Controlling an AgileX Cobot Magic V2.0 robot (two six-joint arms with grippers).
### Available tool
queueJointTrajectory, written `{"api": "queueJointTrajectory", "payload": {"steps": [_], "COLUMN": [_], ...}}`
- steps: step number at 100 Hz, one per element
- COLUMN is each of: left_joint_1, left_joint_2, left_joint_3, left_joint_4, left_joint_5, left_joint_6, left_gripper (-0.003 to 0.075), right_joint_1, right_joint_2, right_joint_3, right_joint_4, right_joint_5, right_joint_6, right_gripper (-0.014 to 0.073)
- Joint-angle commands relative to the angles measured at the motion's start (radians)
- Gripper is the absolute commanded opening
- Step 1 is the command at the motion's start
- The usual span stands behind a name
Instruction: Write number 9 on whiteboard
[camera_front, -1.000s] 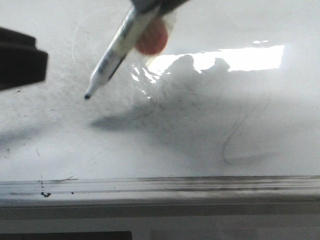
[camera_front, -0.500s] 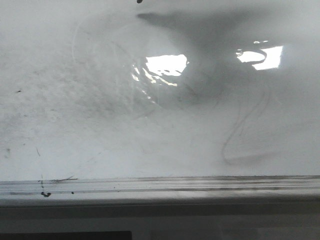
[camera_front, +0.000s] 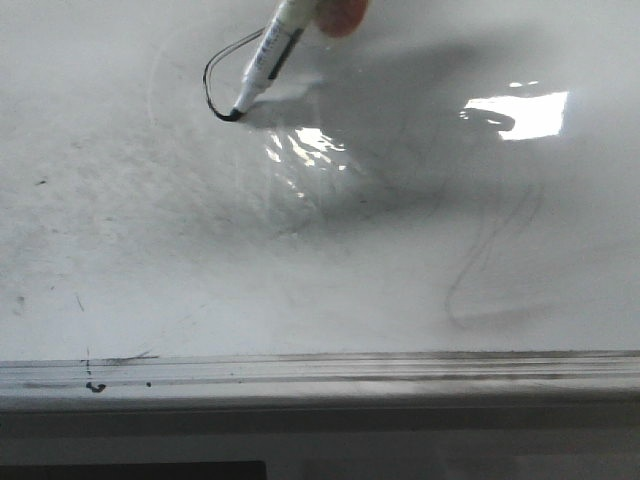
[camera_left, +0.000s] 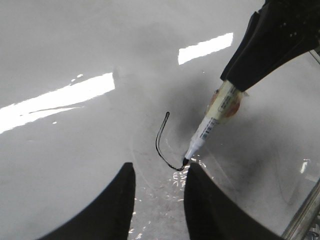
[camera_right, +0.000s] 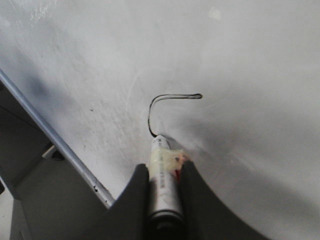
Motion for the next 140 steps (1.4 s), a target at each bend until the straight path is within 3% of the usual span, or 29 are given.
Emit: {"api": "queueJointTrajectory", "payload": {"steps": [1,15,27,51,74,98,131,140], "left_joint_1": [0.003,0.003,0.003,0.001,-0.097,-0.204,-0.204,-0.204], "left_joint_2": [-0.001,-0.001,-0.001,-0.001,0.096,0.329,0.419,0.419], "left_joint_3": [-0.032,-0.032,-0.032,-0.032,-0.032,-0.037,-0.064,-0.064], "left_joint_4": [-0.011,-0.011,-0.011,-0.004,0.123,0.121,0.115,0.115], "left_joint_5": [-0.071,-0.071,-0.071,-0.041,-0.041,-0.266,-0.293,-0.292], "left_joint_6": [-0.005,-0.005,-0.005,-0.005,-0.005,-0.005,-0.010,-0.010], "left_gripper": [0.0225,0.0225,0.0225,0.0226,0.0234,0.0233,0.0229,0.0190], "right_joint_1": [-0.021,-0.036,-0.032,0.060,0.144,0.246,0.275,0.275], "right_joint_2": [-0.034,-0.019,-0.008,-0.012,-0.021,0.007,0.007,0.007], "right_joint_3": [-0.060,-0.130,-0.123,0.033,-0.028,-0.035,-0.035,-0.035], "right_joint_4": [-0.100,-0.114,-0.104,-0.063,-0.054,-0.042,-0.028,-0.028], "right_joint_5": [-0.060,-0.072,0.022,0.037,0.043,0.042,0.044,0.044], "right_joint_6": [0.005,0.005,0.014,0.039,0.039,0.083,0.092,0.092], "right_gripper": [-0.0042,-0.0042,-0.0042,-0.0042,-0.0042,-0.0042,-0.0042,-0.0042]}}
